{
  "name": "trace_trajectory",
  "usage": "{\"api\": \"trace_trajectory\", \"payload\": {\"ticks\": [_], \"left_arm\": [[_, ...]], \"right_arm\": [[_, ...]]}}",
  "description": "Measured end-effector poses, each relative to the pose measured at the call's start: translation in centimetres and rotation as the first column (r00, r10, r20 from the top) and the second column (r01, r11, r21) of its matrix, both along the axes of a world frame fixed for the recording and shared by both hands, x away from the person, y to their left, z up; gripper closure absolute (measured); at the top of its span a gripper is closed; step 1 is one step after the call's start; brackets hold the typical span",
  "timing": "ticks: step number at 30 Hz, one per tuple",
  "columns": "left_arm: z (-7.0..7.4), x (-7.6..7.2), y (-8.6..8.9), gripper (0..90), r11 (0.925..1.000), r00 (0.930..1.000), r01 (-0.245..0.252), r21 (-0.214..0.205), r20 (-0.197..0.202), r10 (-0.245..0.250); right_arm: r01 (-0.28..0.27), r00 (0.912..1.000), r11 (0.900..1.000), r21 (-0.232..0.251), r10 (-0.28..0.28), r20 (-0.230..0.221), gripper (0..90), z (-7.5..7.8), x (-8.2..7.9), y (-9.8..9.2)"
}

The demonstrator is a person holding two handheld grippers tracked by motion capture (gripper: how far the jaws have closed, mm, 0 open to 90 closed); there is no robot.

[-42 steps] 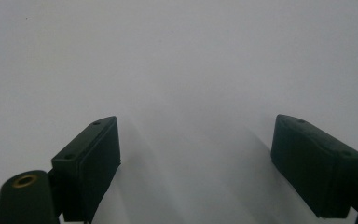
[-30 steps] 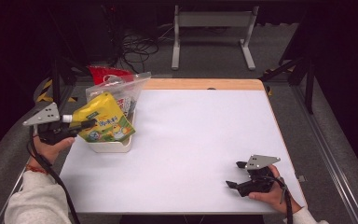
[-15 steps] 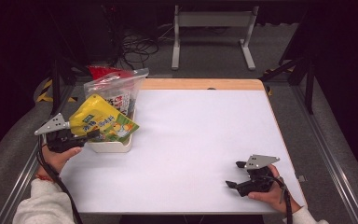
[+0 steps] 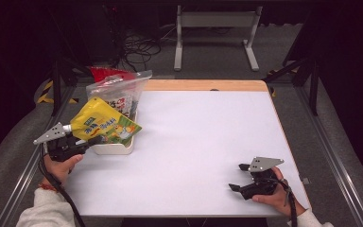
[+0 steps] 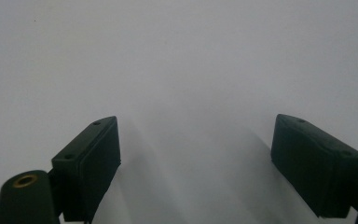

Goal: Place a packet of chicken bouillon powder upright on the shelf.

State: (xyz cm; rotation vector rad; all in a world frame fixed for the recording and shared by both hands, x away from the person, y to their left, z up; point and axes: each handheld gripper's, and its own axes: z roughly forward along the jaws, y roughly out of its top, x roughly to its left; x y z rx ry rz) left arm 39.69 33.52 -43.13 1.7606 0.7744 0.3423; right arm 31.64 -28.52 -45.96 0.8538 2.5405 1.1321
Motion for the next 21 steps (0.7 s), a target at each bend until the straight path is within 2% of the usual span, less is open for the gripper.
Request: {"api": "trace_trajectory", "payload": {"ticks": [2, 3, 4, 6, 7, 8, 9, 10, 11, 14, 18, 21], "left_arm": [[-0.1, 0.1, -0.3, 51.5, 0.9998, 1.0000, 0.001, -0.022, 0.000, -0.001], [0.0, 0.1, -0.4, 52.8, 0.9997, 0.9997, -0.024, -0.008, 0.010, 0.024], [0.0, 0.2, -0.5, 57.7, 0.9993, 0.9992, -0.038, 0.003, 0.011, 0.038], [0.0, 0.1, -0.5, 58.4, 0.9992, 0.9992, -0.039, 0.003, 0.012, 0.039], [0.0, 0.1, -0.5, 66.0, 0.9982, 0.9983, -0.053, 0.027, 0.027, 0.052], [0.1, 0.0, -0.5, 69.2, 0.9985, 0.9983, -0.049, 0.027, 0.034, 0.048], [0.2, -0.1, -0.4, 75.1, 0.9993, 0.9981, -0.033, 0.016, 0.052, 0.032], [0.5, -0.2, -0.5, 79.9, 0.9992, 0.9970, -0.034, 0.021, 0.071, 0.032], [0.9, -0.3, -0.6, 83.1, 0.9993, 0.9954, -0.014, 0.033, 0.095, 0.011], [2.3, -0.6, -0.7, 86.7, 0.9982, 0.9910, 0.019, 0.057, 0.131, -0.026], [4.1, -0.9, -0.5, 88.2, 0.9947, 0.9868, -0.026, 0.100, 0.161, 0.010], [5.1, -1.0, -0.4, 88.9, 0.9922, 0.9858, -0.017, 0.124, 0.168, -0.004]], "right_arm": [[-0.002, 1.0000, 1.0000, -0.002, 0.002, 0.000, 15.6, 0.0, 0.0, 0.0], [-0.003, 1.0000, 1.0000, -0.003, 0.003, 0.000, 15.6, 0.0, 0.0, 0.0], [-0.004, 1.0000, 1.0000, -0.002, 0.004, -0.001, 15.6, 0.0, 0.0, 0.0], [-0.004, 1.0000, 1.0000, -0.003, 0.004, -0.001, 15.6, 0.0, 0.0, 0.0], [-0.005, 1.0000, 1.0000, -0.001, 0.005, -0.002, 15.6, 0.0, 0.0, 0.0], [-0.004, 1.0000, 1.0000, -0.001, 0.004, -0.002, 15.6, 0.0, 0.0, 0.0], [-0.005, 1.0000, 1.0000, 0.000, 0.005, -0.003, 15.6, 0.0, 0.1, 0.0], [-0.005, 1.0000, 1.0000, 0.001, 0.005, -0.004, 15.6, 0.0, 0.1, 0.0], [-0.005, 1.0000, 1.0000, 0.003, 0.005, -0.005, 15.6, 0.0, 0.1, 0.0], [-0.005, 1.0000, 1.0000, 0.007, 0.005, -0.008, 15.6, 0.0, 0.1, 0.0], [-0.004, 0.9999, 0.9999, 0.010, 0.004, -0.010, 15.6, 0.0, 0.1, -0.1], [-0.004, 0.9999, 0.9999, 0.010, 0.004, -0.010, 15.7, 0.0, 0.1, -0.1]]}}
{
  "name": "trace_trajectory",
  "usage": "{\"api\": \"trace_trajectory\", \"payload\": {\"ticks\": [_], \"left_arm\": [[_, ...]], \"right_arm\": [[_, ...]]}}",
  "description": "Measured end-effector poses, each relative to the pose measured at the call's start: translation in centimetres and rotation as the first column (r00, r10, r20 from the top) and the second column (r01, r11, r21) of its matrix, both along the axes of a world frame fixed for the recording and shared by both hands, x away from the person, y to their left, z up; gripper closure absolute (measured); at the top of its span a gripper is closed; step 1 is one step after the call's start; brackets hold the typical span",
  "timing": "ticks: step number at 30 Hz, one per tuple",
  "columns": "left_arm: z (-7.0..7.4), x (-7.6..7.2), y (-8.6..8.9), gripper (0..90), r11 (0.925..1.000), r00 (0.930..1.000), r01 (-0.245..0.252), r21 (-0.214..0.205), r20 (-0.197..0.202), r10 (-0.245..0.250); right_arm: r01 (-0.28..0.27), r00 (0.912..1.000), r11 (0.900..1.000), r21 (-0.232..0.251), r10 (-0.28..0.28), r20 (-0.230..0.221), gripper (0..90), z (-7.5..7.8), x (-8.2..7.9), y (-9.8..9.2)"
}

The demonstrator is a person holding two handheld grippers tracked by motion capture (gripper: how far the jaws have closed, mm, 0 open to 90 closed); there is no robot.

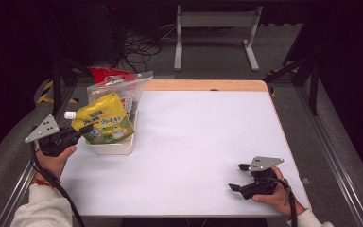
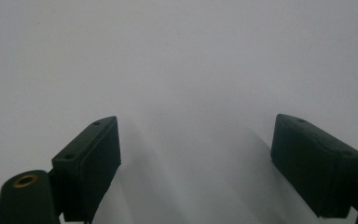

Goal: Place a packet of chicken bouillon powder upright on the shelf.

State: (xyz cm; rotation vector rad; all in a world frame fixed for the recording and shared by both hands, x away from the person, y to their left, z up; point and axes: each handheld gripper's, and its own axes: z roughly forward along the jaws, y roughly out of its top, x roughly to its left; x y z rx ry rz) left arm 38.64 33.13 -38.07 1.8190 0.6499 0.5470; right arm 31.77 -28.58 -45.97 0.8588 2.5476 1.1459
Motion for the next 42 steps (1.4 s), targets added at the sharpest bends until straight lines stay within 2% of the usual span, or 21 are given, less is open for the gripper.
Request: {"api": "trace_trajectory", "payload": {"ticks": [2, 3, 8, 11, 12, 15, 17, 18, 23, 24, 25, 29, 34, 36, 39, 40, 41, 42], "left_arm": [[0.4, -0.1, 0.0, 89.1, 0.9998, 0.9999, 0.014, 0.011, -0.003, -0.014], [0.5, -0.1, -0.1, 89.1, 0.9997, 1.0000, -0.002, 0.022, 0.001, 0.002], [1.2, -0.2, -0.4, 89.3, 0.9981, 0.9999, -0.006, 0.061, -0.008, 0.007], [2.2, -0.6, -0.7, 89.4, 0.9942, 1.0000, -0.003, 0.108, -0.003, 0.003], [2.6, -0.7, -0.9, 89.4, 0.9923, 0.9998, -0.019, 0.122, 0.002, 0.019], [3.0, -0.8, -1.3, 89.5, 0.9879, 0.9998, -0.020, 0.154, -0.006, 0.021], [2.9, -0.6, -1.4, 89.5, 0.9876, 0.9998, 0.004, 0.157, -0.018, -0.001], [2.8, -0.5, -1.4, 89.5, 0.9882, 0.9994, -0.017, 0.152, -0.026, 0.021], [2.9, -0.2, -1.1, 89.6, 0.9869, 0.9987, -0.023, 0.160, -0.040, 0.030], [3.2, -0.2, -1.2, 89.6, 0.9854, 0.9992, -0.005, 0.170, -0.039, 0.012], [3.6, -0.2, -1.7, 89.6, 0.9802, 0.9993, -0.006, 0.198, -0.036, 0.013], [3.9, -0.1, -1.8, 89.6, 0.9781, 0.9987, -0.018, 0.207, -0.043, 0.028], [3.6, -0.1, -1.7, 89.6, 0.9809, 0.9975, -0.029, 0.192, -0.058, 0.041], [3.7, 0.0, -1.9, 89.7, 0.9787, 0.9971, -0.034, 0.202, -0.060, 0.047], [3.9, 0.1, -2.3, 89.7, 0.9699, 0.9960, -0.056, 0.237, -0.055, 0.071], [4.0, 0.2, -2.4, 89.7, 0.9701, 0.9953, -0.063, 0.234, -0.058, 0.078], [4.1, 0.1, -2.5, 89.7, 0.9730, 0.9970, -0.038, 0.228, -0.057, 0.053], [4.1, 0.0, -2.6, 89.7, 0.9709, 0.9969, -0.044, 0.235, -0.054, 0.058]], "right_arm": [[0.000, 1.0000, 1.0000, -0.001, 0.000, 0.000, 15.7, 0.0, 0.0, 0.0], [0.000, 1.0000, 1.0000, -0.001, 0.000, 0.000, 15.7, 0.0, 0.0, 0.0], [0.001, 1.0000, 1.0000, 0.003, -0.001, -0.004, 15.9, 0.0, 0.0, 0.0], [0.001, 1.0000, 1.0000, 0.003, -0.001, -0.002, 15.8, 0.0, 0.0, 0.0], [0.001, 1.0000, 1.0000, 0.004, -0.001, -0.003, 15.8, 0.0, 0.0, 0.0], [0.001, 1.0000, 1.0000, 0.006, -0.001, -0.005, 15.8, 0.0, 0.0, 0.0], [0.001, 1.0000, 1.0000, 0.006, -0.001, -0.007, 15.8, 0.0, 0.0, 0.0], [0.002, 1.0000, 1.0000, 0.007, -0.001, -0.006, 15.8, 0.0, 0.0, -0.1], [0.002, 1.0000, 1.0000, 0.004, -0.002, -0.004, 15.8, 0.0, 0.0, 0.0], [0.002, 1.0000, 1.0000, 0.004, -0.002, -0.005, 15.8, 0.0, 0.0, 0.0], [0.003, 1.0000, 1.0000, 0.008, -0.003, -0.009, 15.9, 0.0, 0.0, -0.1], [0.003, 0.9999, 0.9999, 0.011, -0.003, -0.011, 15.9, 0.0, 0.1, -0.1], [0.003, 1.0000, 0.9999, 0.012, -0.003, -0.009, 15.8, 0.0, 0.1, -0.1], [0.002, 0.9999, 0.9999, 0.014, -0.002, -0.013, 16.0, 0.0, 0.1, -0.1], [0.003, 0.9999, 0.9999, 0.010, -0.003, -0.010, 15.9, 0.0, 0.1, -0.1], [0.003, 0.9999, 0.9999, 0.011, -0.003, -0.010, 15.9, 0.0, 0.1, -0.1], [0.003, 0.9999, 0.9999, 0.010, -0.003, -0.011, 16.0, 0.0, 0.1, -0.1], [0.003, 0.9999, 0.9999, 0.010, -0.003, -0.010, 16.0, 0.0, 0.1, -0.1]]}}
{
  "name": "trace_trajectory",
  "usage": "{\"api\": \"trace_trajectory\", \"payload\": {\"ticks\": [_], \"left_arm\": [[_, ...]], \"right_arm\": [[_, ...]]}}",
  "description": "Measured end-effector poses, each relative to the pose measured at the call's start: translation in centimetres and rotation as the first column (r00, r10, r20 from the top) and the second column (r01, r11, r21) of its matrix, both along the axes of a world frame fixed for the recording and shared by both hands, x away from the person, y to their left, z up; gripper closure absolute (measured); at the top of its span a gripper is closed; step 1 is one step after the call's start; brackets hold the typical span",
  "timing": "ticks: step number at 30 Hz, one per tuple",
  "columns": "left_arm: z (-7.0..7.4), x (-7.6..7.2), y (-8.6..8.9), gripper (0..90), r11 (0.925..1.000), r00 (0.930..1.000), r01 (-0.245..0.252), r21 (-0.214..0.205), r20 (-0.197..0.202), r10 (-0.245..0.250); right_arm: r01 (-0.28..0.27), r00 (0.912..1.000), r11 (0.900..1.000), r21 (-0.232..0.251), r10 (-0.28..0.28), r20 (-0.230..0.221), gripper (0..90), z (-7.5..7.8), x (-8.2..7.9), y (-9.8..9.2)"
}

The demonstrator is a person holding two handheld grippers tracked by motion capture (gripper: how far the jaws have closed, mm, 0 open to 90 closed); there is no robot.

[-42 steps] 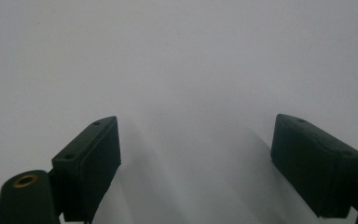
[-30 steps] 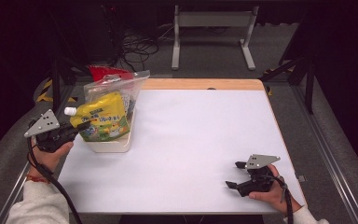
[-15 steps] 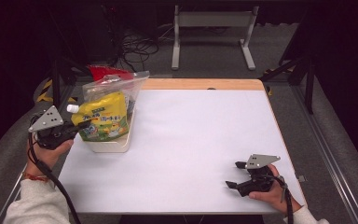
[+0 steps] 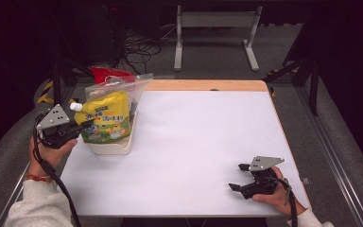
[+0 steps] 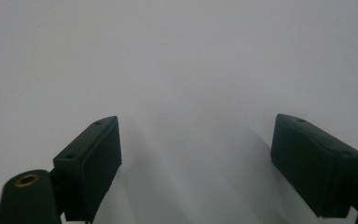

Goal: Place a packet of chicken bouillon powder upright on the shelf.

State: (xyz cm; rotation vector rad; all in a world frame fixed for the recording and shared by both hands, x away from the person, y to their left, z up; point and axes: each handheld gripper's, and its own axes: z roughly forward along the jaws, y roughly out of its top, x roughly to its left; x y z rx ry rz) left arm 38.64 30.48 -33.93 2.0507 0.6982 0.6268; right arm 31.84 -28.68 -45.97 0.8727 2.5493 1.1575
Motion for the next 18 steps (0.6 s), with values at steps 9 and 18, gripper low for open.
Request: {"api": "trace_trajectory", "payload": {"ticks": [9, 18], "left_arm": [[-1.5, 1.3, -1.2, 89.7, 0.9977, 0.9983, -0.025, 0.064, -0.050, 0.028], [-3.5, 1.1, 0.4, 89.4, 0.9975, 0.9969, -0.048, -0.051, -0.064, 0.045]], "right_arm": [[0.001, 1.0000, 1.0000, -0.002, -0.001, 0.002, 15.7, 0.0, 0.0, 0.1], [-0.005, 0.9999, 0.9995, 0.030, 0.004, 0.013, 15.8, 0.2, -0.1, -0.1]]}}
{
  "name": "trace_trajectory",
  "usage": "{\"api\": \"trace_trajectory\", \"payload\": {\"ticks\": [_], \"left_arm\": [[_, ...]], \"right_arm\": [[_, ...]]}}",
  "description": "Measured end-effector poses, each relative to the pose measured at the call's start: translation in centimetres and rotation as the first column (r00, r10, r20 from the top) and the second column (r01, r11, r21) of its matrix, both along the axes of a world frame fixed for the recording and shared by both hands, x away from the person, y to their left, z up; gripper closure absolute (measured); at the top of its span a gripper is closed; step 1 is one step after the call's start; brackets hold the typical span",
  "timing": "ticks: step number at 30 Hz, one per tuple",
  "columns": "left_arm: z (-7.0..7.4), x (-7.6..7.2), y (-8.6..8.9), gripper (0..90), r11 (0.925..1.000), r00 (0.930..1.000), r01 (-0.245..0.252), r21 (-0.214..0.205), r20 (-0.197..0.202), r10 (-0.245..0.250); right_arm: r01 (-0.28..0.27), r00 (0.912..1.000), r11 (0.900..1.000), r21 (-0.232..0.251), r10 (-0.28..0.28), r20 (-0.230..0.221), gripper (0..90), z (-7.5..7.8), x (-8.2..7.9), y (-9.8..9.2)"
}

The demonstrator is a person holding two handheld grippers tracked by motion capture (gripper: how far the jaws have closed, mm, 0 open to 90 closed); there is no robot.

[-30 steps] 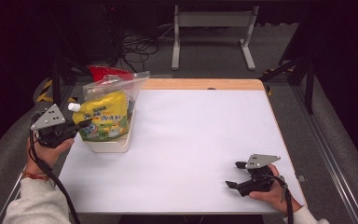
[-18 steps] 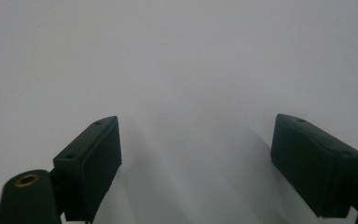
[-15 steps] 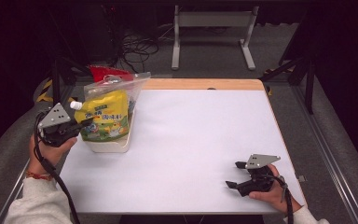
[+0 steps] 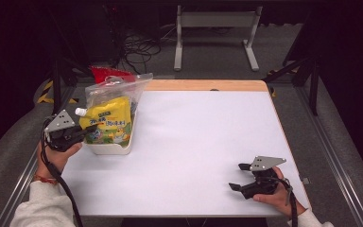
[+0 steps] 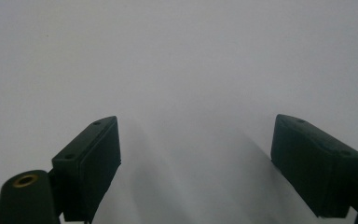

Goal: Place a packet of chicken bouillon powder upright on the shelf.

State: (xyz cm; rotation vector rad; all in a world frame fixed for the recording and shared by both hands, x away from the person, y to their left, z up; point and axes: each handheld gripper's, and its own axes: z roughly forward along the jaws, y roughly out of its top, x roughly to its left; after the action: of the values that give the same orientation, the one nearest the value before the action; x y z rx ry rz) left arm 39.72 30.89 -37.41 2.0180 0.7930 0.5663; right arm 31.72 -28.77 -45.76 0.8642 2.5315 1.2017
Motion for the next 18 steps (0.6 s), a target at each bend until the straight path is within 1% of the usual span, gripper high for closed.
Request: {"api": "trace_trajectory", "payload": {"ticks": [2, 3, 4, 6, 7, 9, 11, 12, 13, 14, 15, 16, 17, 18], "left_arm": [[-0.4, 0.0, 0.1, 89.2, 0.9999, 0.9999, -0.013, -0.010, 0.004, 0.013], [-0.6, 0.0, 0.2, 89.1, 0.9995, 0.9998, -0.019, -0.025, 0.000, 0.019], [-0.7, -0.1, 0.3, 89.1, 0.9994, 0.9998, -0.019, -0.029, 0.002, 0.019], [-1.1, -0.3, 0.5, 88.5, 0.9985, 0.9994, -0.031, -0.046, 0.012, 0.032], [-1.2, -0.5, 0.5, 87.4, 0.9973, 0.9991, -0.036, -0.064, 0.019, 0.037], [-1.5, -0.9, 0.6, 82.2, 0.9968, 0.9978, -0.047, -0.065, 0.045, 0.050], [-1.7, -1.5, 0.7, 74.8, 0.9939, 0.9954, -0.073, -0.082, 0.056, 0.078], [-1.7, -1.9, 0.8, 71.7, 0.9920, 0.9922, -0.093, -0.085, 0.075, 0.099], [-1.7, -2.4, 0.9, 68.4, 0.9879, 0.9892, -0.107, -0.112, 0.088, 0.117], [-1.7, -2.7, 1.0, 65.1, 0.9855, 0.9873, -0.114, -0.126, 0.096, 0.127], [-1.6, -3.2, 1.2, 61.1, 0.9825, 0.9835, -0.123, -0.140, 0.114, 0.140], [-1.5, -3.6, 1.3, 57.0, 0.9781, 0.9811, -0.127, -0.165, 0.125, 0.148], [-1.5, -4.0, 1.3, 55.2, 0.9746, 0.9786, -0.135, -0.179, 0.130, 0.160], [-1.5, -4.5, 1.2, 51.0, 0.9692, 0.9717, -0.161, -0.186, 0.142, 0.189]], "right_arm": [[-0.008, 0.9999, 1.0000, -0.004, 0.008, 0.012, 15.8, 0.1, -0.1, 0.2], [-0.008, 0.9998, 0.9999, -0.008, 0.008, 0.019, 15.8, 0.1, -0.1, 0.3], [-0.010, 0.9996, 0.9999, -0.009, 0.011, 0.025, 15.8, 0.2, -0.2, 0.3], [-0.007, 0.9992, 0.9999, -0.011, 0.007, 0.040, 15.8, 0.4, -0.2, 0.3], [-0.002, 0.9990, 0.9999, -0.011, 0.002, 0.045, 15.9, 0.5, -0.2, 0.3], [0.005, 0.9983, 0.9999, -0.012, -0.004, 0.059, 16.1, 0.6, -0.3, 0.1], [0.009, 0.9976, 0.9998, -0.020, -0.008, 0.069, 16.2, 0.7, -0.3, 0.1], [0.009, 0.9972, 0.9998, -0.020, -0.008, 0.074, 16.2, 0.8, -0.3, 0.1], [0.017, 0.9964, 0.9996, -0.024, -0.014, 0.084, 16.3, 0.9, -0.4, 0.1], [0.021, 0.9951, 0.9993, -0.030, -0.018, 0.097, 16.3, 1.0, -0.4, 0.0], [0.020, 0.9948, 0.9995, -0.026, -0.017, 0.100, 16.2, 1.1, -0.5, 0.0], [0.025, 0.9940, 0.9993, -0.026, -0.022, 0.107, 16.3, 1.2, -0.5, 0.0], [0.031, 0.9927, 0.9990, -0.032, -0.027, 0.117, 16.3, 1.3, -0.5, 0.0], [0.031, 0.9919, 0.9990, -0.033, -0.027, 0.124, 16.4, 1.4, -0.5, -0.1]]}}
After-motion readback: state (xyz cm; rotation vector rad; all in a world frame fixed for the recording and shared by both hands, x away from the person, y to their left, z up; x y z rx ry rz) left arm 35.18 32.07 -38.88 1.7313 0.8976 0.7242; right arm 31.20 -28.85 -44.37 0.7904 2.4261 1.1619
